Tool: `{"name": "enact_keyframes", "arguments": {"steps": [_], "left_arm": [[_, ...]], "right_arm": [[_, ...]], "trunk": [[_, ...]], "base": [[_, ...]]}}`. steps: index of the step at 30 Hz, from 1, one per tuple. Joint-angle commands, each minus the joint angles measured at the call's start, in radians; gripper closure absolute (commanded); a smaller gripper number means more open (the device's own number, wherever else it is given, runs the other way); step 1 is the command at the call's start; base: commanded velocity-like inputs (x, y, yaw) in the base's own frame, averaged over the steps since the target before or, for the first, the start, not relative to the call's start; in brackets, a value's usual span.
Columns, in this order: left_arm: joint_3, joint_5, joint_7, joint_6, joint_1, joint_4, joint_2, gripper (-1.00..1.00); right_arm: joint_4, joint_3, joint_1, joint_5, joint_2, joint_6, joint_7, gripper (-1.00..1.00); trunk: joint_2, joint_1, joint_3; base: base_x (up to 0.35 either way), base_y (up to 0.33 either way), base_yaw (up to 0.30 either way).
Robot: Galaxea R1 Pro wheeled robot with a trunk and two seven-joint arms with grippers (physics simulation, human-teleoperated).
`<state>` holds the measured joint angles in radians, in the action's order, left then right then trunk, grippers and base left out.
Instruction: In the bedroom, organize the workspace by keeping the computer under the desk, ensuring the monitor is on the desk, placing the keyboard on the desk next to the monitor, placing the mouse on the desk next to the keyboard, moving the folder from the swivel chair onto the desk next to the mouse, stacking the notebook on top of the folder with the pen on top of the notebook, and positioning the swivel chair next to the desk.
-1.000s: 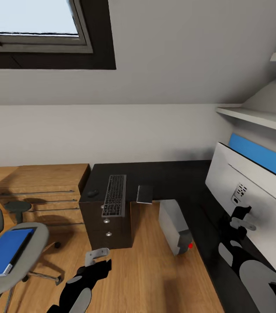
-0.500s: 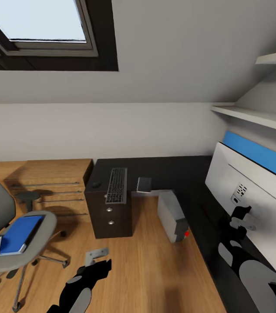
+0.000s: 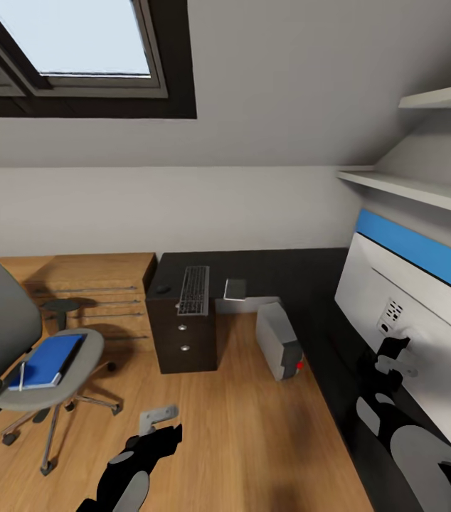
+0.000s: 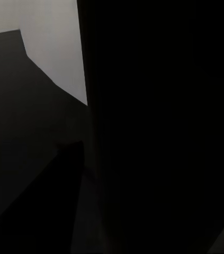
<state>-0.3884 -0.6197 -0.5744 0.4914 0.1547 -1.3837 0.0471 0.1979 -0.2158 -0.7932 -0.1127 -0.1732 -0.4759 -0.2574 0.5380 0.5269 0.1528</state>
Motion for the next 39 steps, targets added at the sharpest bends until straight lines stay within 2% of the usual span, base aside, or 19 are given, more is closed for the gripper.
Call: {"name": "enact_keyframes", "arguments": {"steps": [1,17,23,29,39], "left_arm": [[-0.003,-0.009,-0.010,0.001,0.001,-0.001,0.002,-1.00],[-0.002,-0.008,-0.010,0.001,0.001,-0.001,0.002,-1.00],[-0.001,-0.008,-0.010,0.001,0.001,-0.001,0.002,-1.00],[-0.001,-0.008,-0.010,0.001,0.001,-0.002,0.002,-1.00],[0.001,-0.008,-0.010,0.001,0.001,-0.001,0.002,-1.00]], "right_arm": [[0.000,0.004,-0.001,-0.004,0.000,-0.005,-0.001,1.00],[0.003,0.004,-0.001,-0.004,0.003,-0.006,-0.002,1.00],[0.003,0.005,-0.001,-0.003,0.003,-0.004,-0.002,1.00],[0.003,0.007,-0.001,-0.001,0.004,-0.006,0.000,1.00],[0.003,0.007,-0.001,-0.001,0.004,-0.006,0.000,1.00]], "trunk": [[0.002,0.000,0.002],[0.002,0.000,0.002],[0.002,0.000,0.002],[0.002,0.000,0.002],[0.002,0.000,0.002]], "base": [[-0.332,0.000,0.000],[-0.322,-0.002,0.000],[-0.293,-0.154,0.000],[-0.032,-0.097,0.067],[-0.001,-0.006,0.249]]}}
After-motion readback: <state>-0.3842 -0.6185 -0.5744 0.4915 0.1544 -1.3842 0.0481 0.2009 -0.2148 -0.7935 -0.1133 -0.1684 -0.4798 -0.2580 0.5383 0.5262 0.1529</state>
